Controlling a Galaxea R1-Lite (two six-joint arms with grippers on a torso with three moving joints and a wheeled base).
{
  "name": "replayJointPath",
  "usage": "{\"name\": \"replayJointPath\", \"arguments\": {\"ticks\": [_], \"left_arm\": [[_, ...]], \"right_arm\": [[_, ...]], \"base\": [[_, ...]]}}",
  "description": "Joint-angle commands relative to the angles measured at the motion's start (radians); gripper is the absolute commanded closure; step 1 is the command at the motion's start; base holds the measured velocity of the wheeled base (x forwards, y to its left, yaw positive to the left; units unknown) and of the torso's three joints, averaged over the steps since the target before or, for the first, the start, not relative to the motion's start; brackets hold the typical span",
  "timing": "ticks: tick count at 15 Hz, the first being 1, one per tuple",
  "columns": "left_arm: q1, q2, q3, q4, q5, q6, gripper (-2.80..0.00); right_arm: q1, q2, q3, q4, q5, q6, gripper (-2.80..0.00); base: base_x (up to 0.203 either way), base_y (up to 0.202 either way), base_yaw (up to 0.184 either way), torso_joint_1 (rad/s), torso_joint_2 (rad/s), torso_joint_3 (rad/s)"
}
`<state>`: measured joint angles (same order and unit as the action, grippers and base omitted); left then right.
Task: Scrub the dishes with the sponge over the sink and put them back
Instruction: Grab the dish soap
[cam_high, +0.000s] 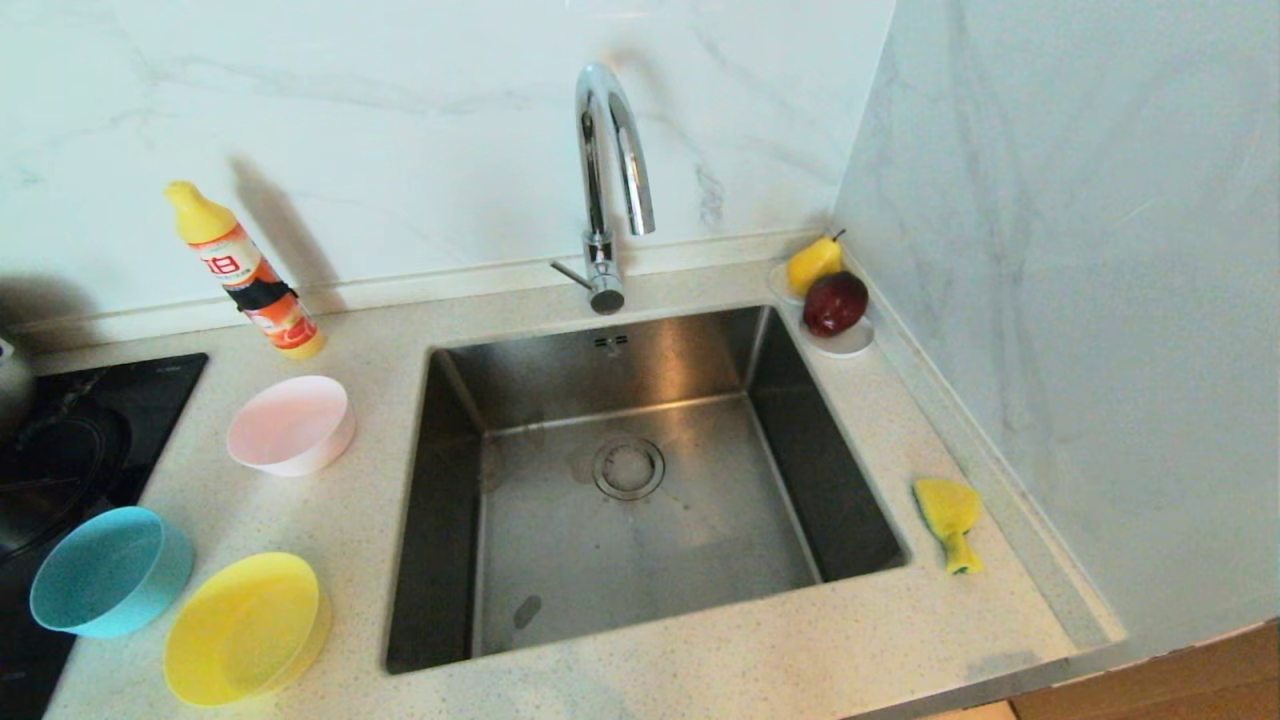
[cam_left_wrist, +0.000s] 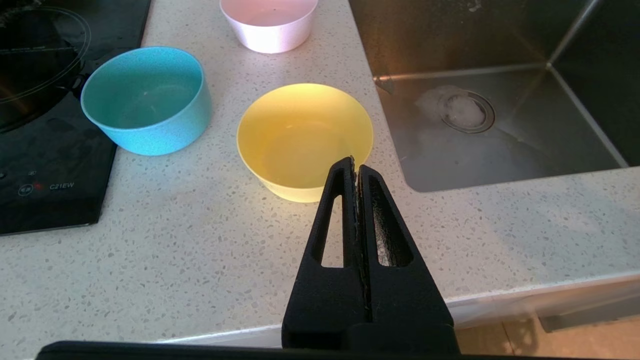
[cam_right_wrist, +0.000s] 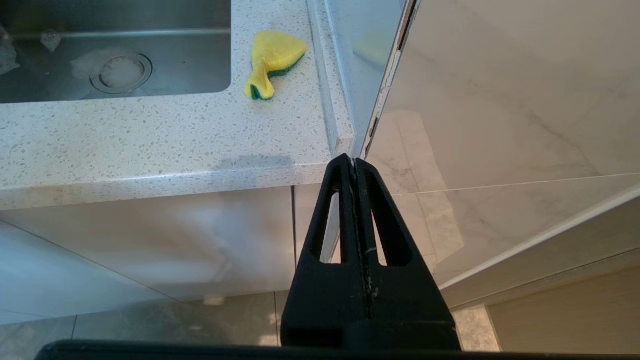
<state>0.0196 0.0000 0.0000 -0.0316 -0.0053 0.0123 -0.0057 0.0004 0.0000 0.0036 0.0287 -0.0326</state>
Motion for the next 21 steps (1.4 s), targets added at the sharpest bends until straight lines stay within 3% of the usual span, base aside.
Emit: {"name": "replayJointPath", "arguments": {"ticks": [1,14,17,21], "left_arm": [[0.0,0.002,0.017,-0.001,0.001,0.0,0.0],[0.0,0.002,0.009,0.024,0.006,0.004,0.0],[0.001,0.037,-0.146,0.079,0.007,0.007,0.0],[0.005,0.33,-0.43,0.123,0.015,-0.029,0.0]], "right_arm": [[0.0,0.0,0.0,-0.001,0.002,0.0,0.0],[0.0,0.0,0.001,-0.001,0.001,0.0,0.0],[0.0,0.0,0.002,-0.001,0.002,0.0,0.0],[0.0,0.0,0.0,-0.001,0.001,0.0,0.0]], "base": [[0.0,0.0,0.0,0.0,0.0,0.0],[0.0,0.0,0.0,0.0,0.0,0.0],[0.0,0.0,0.0,0.0,0.0,0.0],[0.0,0.0,0.0,0.0,0.0,0.0]]}}
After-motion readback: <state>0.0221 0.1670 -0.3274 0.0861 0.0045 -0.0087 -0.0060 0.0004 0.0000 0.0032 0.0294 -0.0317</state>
